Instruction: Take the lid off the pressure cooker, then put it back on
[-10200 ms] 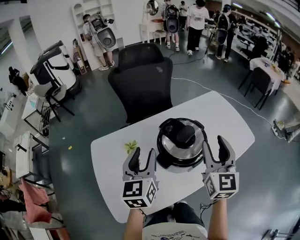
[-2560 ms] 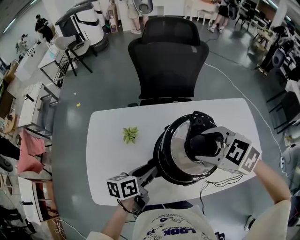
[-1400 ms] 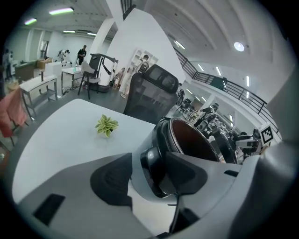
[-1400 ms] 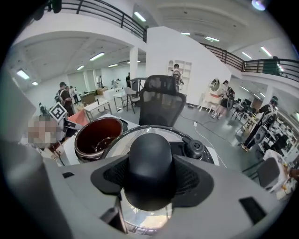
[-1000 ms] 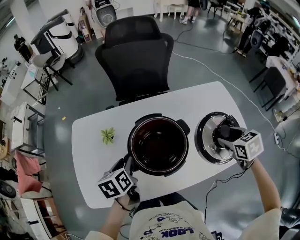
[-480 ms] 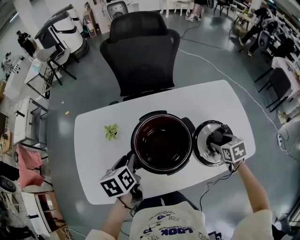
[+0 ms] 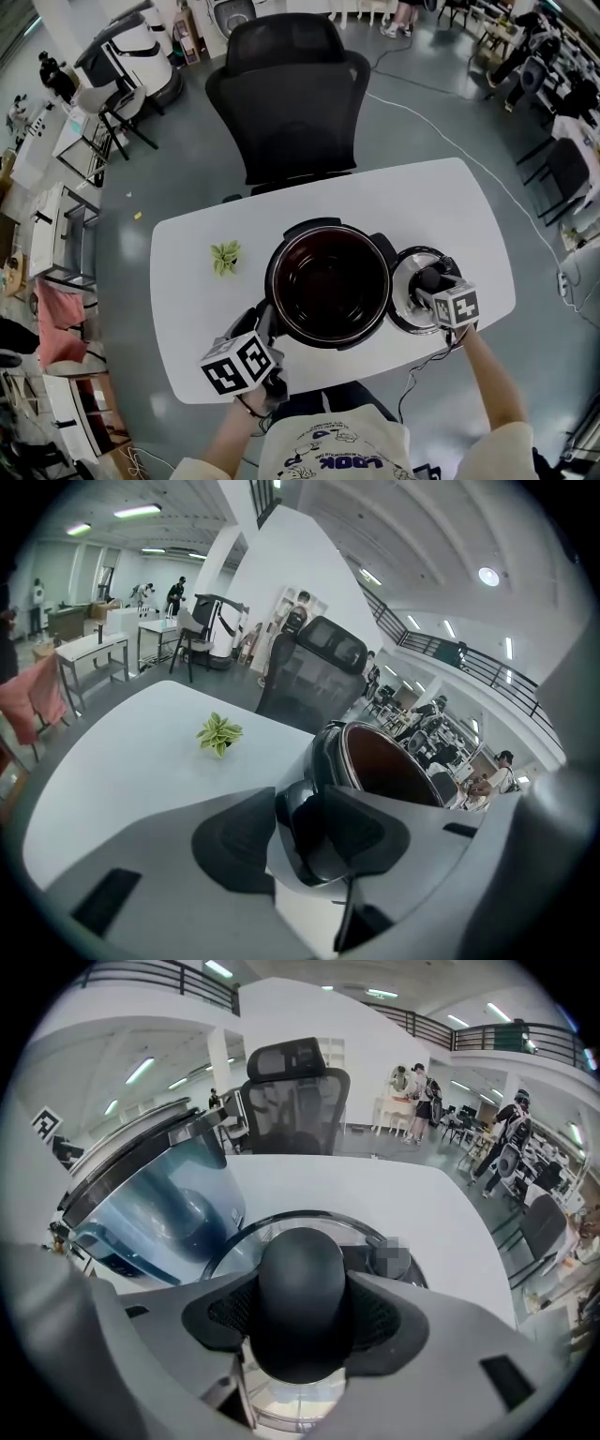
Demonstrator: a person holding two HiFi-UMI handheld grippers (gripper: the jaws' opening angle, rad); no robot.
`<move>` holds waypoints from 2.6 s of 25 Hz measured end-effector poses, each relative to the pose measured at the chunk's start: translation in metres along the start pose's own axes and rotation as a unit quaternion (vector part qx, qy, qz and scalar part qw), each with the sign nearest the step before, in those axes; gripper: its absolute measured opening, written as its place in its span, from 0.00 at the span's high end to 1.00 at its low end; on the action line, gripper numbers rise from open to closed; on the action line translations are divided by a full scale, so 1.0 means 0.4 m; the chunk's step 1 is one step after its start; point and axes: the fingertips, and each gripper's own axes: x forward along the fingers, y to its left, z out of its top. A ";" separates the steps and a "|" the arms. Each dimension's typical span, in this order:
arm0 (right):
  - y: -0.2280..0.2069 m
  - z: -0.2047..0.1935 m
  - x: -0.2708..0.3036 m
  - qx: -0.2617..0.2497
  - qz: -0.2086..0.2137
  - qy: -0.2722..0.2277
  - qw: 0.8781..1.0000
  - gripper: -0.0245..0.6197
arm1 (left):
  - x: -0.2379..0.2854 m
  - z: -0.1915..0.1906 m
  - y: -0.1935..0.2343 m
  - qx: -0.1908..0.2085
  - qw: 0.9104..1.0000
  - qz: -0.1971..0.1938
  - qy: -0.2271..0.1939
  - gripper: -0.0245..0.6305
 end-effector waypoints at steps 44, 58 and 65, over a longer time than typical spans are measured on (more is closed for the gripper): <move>0.069 0.010 0.013 0.006 -0.031 -0.097 0.995 0.30 | -0.010 -0.011 0.020 -0.009 0.999 0.013 -0.035 0.64; 0.137 0.210 -0.310 0.034 -0.066 -0.291 0.954 0.47 | -0.138 0.100 -0.033 0.094 0.983 0.027 -0.154 0.63; 0.226 0.312 -0.486 0.025 -0.081 -0.397 0.914 0.64 | -0.221 0.185 -0.102 0.169 0.958 0.029 -0.231 0.68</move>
